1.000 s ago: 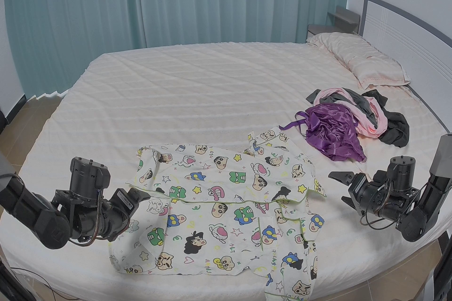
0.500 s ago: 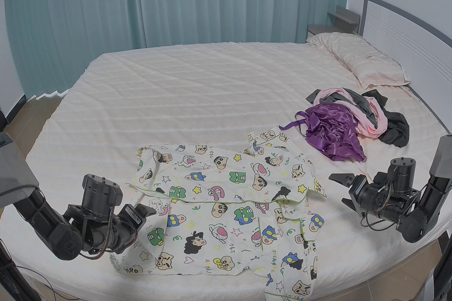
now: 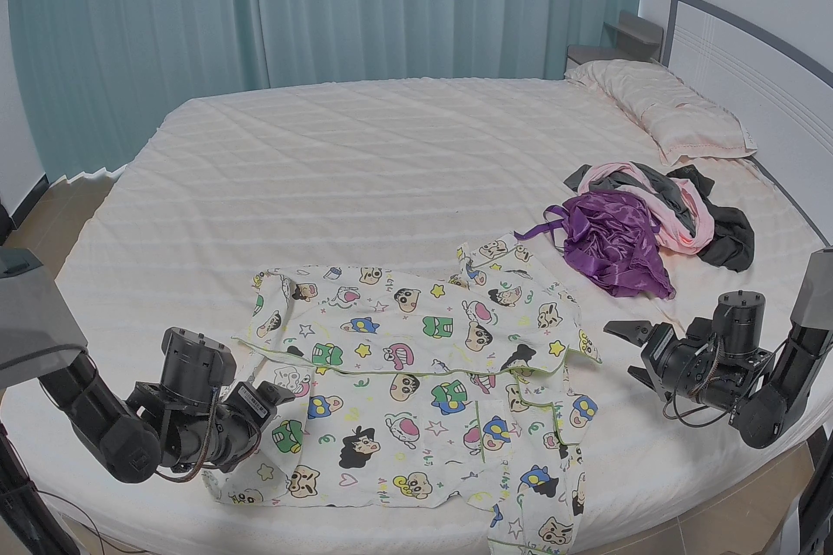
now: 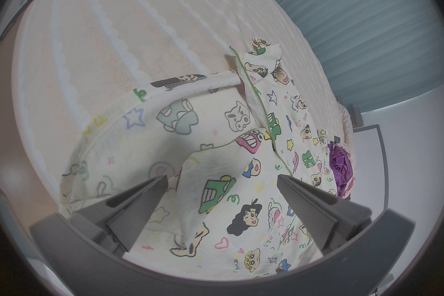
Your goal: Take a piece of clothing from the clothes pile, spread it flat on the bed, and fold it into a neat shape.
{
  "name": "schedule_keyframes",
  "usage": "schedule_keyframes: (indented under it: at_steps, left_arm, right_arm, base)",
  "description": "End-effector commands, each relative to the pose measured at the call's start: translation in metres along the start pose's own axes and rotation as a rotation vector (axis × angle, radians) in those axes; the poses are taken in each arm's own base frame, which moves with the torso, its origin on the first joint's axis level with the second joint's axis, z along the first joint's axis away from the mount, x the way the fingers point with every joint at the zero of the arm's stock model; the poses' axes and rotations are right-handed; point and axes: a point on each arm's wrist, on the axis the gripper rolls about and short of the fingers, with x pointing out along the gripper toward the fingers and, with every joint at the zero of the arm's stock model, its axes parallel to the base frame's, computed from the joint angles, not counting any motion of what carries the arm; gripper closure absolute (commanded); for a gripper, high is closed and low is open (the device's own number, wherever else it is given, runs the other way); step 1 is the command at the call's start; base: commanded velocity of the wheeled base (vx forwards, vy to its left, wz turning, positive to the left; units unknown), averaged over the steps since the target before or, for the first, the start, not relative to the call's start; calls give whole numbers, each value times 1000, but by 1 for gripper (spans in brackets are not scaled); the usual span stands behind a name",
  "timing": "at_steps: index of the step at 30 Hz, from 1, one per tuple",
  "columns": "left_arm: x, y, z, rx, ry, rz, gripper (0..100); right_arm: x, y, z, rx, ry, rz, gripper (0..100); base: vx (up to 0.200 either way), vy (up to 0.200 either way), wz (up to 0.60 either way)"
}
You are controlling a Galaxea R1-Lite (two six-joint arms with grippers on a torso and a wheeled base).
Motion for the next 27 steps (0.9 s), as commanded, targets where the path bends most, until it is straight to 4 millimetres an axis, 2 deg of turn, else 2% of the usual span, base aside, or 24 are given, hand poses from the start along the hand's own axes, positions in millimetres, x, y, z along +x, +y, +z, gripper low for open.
schedule_keyframes:
  at_steps: [1,7,8,21,27]
  left_arm:
    - [10,2,-1,-1,2,11,0]
    - [12,4,-4,5,6,14,0]
    - [12,3,-5,9,9,12,100]
    - [8,2,1,5,-99,33,100]
    - [2,8,31,-35,-193,38,100]
  right_arm:
    - [0,0,0,-1,-1,2,0]
    - [0,1,0,-1,-3,4,0]
    - [0,0,0,-1,-1,2,0]
    - [0,1,0,-1,-2,3,0]
    - [0,1,0,-1,-4,3,0]
  base:
    - [0,0,0]
    - [0,0,0]
    - [0,0,0]
    - [0,0,0]
    - [0,0,0]
